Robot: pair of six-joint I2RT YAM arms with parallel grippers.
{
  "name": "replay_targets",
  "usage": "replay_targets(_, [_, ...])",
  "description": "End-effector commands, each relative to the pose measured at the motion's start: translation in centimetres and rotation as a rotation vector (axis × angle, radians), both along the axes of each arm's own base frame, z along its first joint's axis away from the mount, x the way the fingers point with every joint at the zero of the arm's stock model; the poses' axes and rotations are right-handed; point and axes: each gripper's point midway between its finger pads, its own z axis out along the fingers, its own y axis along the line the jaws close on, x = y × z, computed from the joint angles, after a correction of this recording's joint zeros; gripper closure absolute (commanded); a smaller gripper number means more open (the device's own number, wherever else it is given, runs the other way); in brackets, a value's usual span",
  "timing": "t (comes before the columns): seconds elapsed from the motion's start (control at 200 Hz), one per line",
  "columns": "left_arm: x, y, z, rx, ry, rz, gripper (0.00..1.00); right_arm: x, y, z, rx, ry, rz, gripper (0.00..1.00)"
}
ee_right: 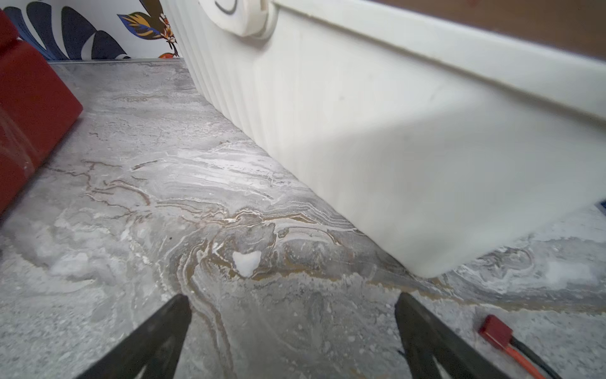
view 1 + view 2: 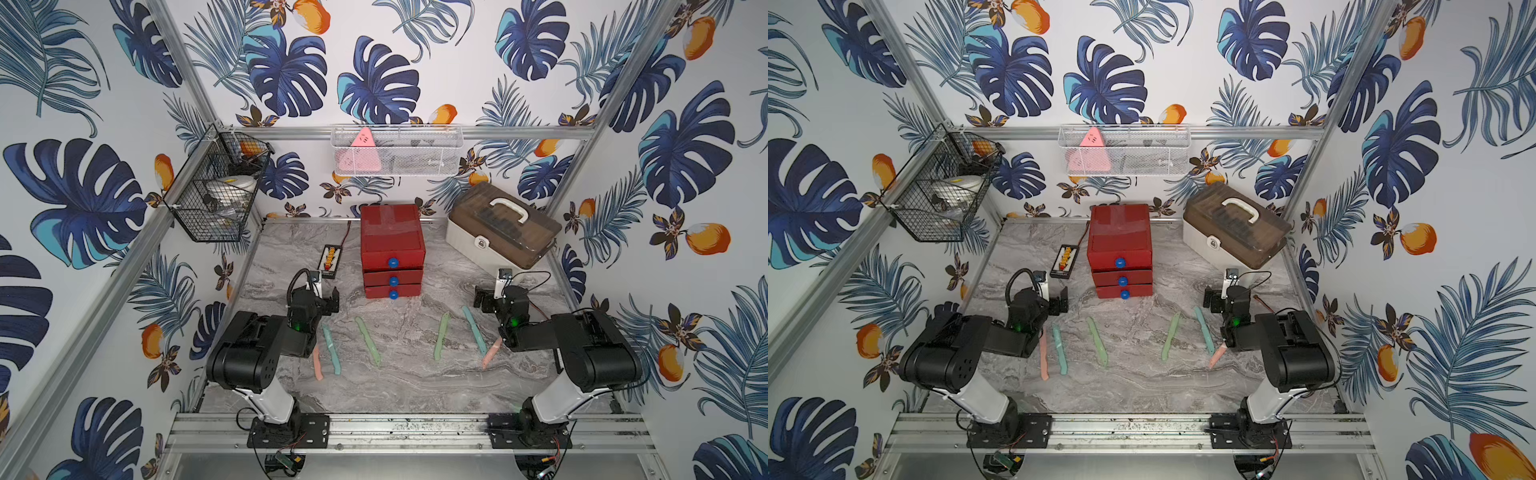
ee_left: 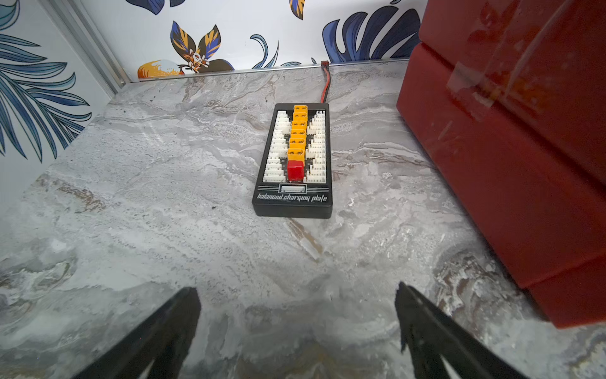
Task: Place the fruit knives into the drawer by color
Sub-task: Adjust the storage box at the center of the board.
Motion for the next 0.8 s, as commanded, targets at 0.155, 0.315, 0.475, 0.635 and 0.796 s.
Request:
replay_targets(0.155, [0.21,0.06,0.74,0.003,-0.032,0.003,0.01,0.22,0.1,0.58,0.002,-0.023,0.003,0.0])
replay_targets(0.315, [0.2,0.06,0.72,0.003,-0.031,0.003,0.01,0.25,0.09,0.63,0.002,-0.024,0.003,0.0])
replay_targets(0.475, [0.2,0.06,0.71,0.003,-0.031,0.003,0.01,0.23,0.08,0.61,0.002,-0.023,0.002,0.0])
replay_targets(0.635, [0.22,0.0,0.75,0.003,-0.032,0.002,0.01,0.25,0.1,0.62,0.002,-0.023,0.003,0.0])
replay_targets(0.796, [0.2,-0.09,0.69,0.002,-0.03,-0.001,0.01,0.2,0.15,0.53,0.005,-0.017,0.005,0.0])
